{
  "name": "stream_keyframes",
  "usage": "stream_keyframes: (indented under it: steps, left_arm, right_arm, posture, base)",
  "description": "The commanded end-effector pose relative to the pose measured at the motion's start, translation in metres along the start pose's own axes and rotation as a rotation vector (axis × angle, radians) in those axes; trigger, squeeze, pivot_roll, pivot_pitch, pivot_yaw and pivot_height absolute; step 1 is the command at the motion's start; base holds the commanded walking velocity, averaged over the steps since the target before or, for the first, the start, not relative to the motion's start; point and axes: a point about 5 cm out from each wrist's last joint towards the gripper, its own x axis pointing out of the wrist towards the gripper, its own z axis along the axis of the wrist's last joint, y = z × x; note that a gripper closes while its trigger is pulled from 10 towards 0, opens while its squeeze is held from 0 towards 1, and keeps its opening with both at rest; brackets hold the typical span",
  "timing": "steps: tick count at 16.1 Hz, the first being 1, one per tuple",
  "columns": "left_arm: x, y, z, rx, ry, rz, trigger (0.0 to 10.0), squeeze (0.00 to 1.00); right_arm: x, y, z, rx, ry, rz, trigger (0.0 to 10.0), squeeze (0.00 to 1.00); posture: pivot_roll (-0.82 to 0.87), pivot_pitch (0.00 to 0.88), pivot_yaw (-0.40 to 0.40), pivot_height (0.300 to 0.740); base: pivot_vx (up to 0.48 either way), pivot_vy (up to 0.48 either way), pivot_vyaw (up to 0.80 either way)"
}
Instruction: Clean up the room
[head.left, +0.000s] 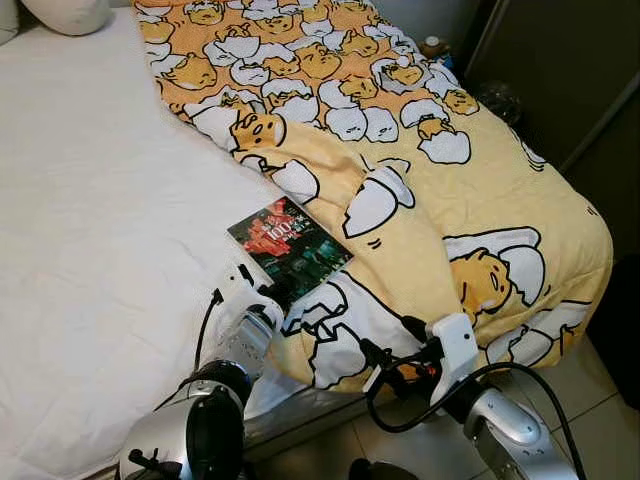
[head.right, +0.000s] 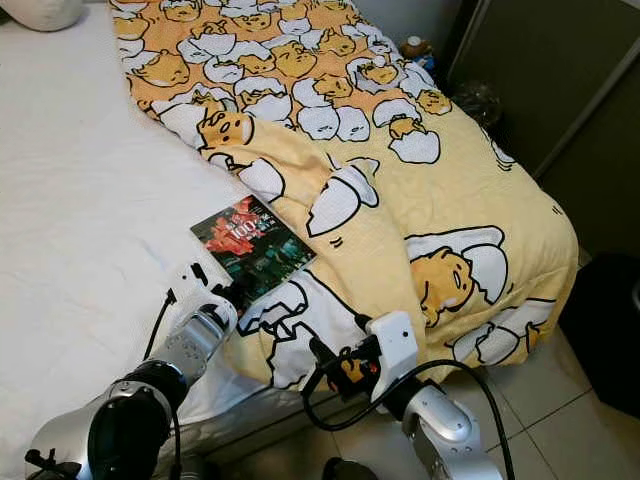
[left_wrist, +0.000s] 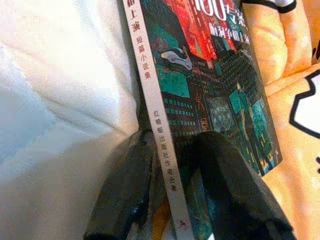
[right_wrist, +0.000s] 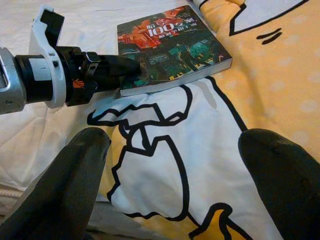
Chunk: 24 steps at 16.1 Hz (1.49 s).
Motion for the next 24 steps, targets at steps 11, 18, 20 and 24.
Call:
stream_keyframes:
  steps: [11,18,20,24]
  left_arm:
    - [-0.038,-0.022,0.141,0.628,-0.465,-0.194,0.0,0.0]
    - [-0.087,0.012,0.151,0.891,-0.648,0.219,0.0,0.0]
    - [-0.094,0.011,0.135,0.949,-0.636,0.234,0.0,0.0]
    - [-0.089,0.019,0.105,0.962,-0.487,0.281,0.8,0.0]
  right_arm:
    - [0.027,-0.012,0.01,0.004,-0.076,-0.047,10.0,0.0]
    - [0.019,-0.05,0.086,-0.291,-0.399,-0.441,10.0,0.0]
    - [0.027,-0.041,0.081,-0.324,-0.394,-0.364,10.0,0.0]
    - [0.031,-0.04,0.072,-0.17,-0.452,-0.345,10.0,0.0]
  posture:
    - [0.0,0.016,-0.018,0.74]
    - [0.02,0.011,-0.016,0.74]
    - [0.04,0.009,-0.019,0.74]
    - [0.07,0.0,-0.021,0.74]
  base:
    - [0.0,0.0,0.0]
    - [0.0,0.0,0.0]
    - [0.0,0.0,0.0]
    - [0.0,0.0,0.0]
